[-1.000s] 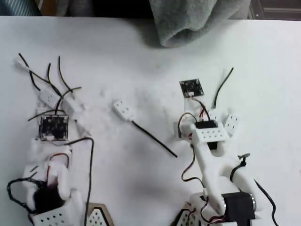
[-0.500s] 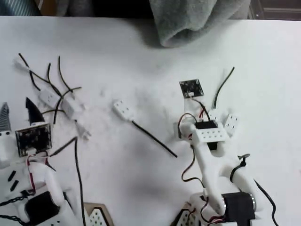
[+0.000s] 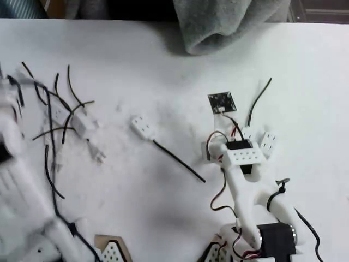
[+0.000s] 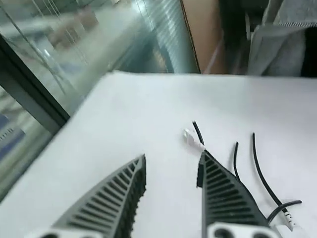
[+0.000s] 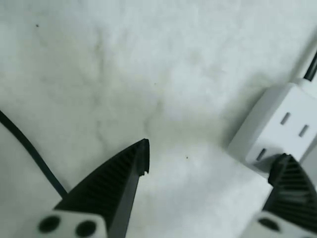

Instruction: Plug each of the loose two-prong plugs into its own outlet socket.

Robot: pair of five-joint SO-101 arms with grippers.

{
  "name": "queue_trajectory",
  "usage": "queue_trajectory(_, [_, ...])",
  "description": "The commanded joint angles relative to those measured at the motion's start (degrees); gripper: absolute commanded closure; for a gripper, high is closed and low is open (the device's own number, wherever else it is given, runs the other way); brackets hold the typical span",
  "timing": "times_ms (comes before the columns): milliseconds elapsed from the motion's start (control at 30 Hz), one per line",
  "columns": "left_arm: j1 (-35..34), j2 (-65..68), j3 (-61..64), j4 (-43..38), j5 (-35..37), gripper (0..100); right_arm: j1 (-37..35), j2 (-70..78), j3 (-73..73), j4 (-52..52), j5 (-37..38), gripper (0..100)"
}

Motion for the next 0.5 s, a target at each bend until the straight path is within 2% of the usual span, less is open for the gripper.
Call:
queue_trajectory(0, [-0.57, 25.63, -30.51, 12.13, 2.99, 82, 0.48, -1.80, -0.35, -0.92, 0.35, 62.3])
queue_trajectory(200, [-0.40, 54.37, -63.30, 25.67, 4.84, 82, 0.48, -1.80, -0.35, -0.92, 0.35, 62.3])
queue_trajectory(333, [-0.13, 72.22, -82.64, 29.19, 8.26, 81, 0.40, -1.80, -0.35, -0.92, 0.35, 62.3])
queue_trajectory(467, [1.36, 88.13, -99.25, 29.45, 11.16, 77, 0.40, -1.80, -0.35, -0.92, 0.35, 62.3])
